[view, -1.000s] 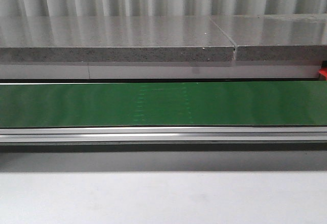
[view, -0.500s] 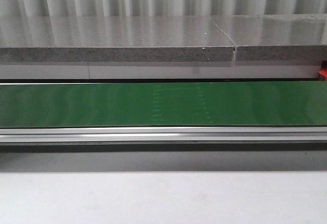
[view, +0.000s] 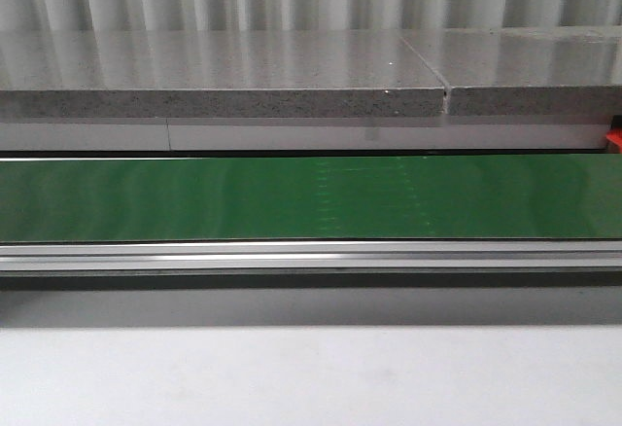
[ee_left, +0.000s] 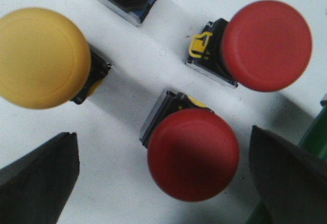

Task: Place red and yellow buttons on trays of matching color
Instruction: 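Move the left gripper down and grasp a red push button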

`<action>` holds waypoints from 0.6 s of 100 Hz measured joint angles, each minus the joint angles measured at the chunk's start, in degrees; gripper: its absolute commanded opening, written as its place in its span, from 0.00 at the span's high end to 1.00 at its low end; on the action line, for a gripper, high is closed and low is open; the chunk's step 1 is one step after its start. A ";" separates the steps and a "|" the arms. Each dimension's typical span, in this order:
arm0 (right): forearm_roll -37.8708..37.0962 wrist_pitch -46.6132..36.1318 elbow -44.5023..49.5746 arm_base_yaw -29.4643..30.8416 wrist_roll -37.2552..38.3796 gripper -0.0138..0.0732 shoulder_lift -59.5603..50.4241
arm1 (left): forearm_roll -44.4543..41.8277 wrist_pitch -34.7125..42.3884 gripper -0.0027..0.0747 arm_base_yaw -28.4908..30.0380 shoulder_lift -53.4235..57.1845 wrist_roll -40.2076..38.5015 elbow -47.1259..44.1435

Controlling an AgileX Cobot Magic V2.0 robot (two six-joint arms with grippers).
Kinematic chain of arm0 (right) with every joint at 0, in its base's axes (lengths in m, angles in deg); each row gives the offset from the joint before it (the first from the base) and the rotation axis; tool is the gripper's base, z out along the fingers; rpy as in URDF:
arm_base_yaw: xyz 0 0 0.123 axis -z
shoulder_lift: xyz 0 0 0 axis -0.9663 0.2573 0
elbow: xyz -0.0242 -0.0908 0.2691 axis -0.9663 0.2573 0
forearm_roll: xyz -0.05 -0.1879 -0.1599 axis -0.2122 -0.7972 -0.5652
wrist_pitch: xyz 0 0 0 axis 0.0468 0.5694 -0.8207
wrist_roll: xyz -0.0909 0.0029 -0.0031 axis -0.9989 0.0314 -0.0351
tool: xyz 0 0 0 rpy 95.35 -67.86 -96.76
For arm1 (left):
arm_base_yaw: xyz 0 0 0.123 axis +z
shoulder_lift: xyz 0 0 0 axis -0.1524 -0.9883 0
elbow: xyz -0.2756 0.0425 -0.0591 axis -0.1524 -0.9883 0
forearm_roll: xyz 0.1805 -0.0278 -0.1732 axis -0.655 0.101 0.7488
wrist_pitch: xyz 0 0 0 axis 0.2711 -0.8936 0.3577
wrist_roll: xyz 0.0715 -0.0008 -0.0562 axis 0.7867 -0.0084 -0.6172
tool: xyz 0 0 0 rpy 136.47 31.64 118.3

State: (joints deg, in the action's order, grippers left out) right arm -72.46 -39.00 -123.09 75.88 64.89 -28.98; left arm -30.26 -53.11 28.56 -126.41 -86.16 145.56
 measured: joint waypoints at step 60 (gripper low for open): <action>0.00 0.00 0.00 0.00 0.00 0.92 0.00 | 0.12 2.04 0.73 0.00 -0.99 0.09 0.04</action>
State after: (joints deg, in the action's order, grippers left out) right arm -72.46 -39.00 -123.09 75.88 64.89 -28.98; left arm -30.13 -51.07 28.56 -127.41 -86.07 145.60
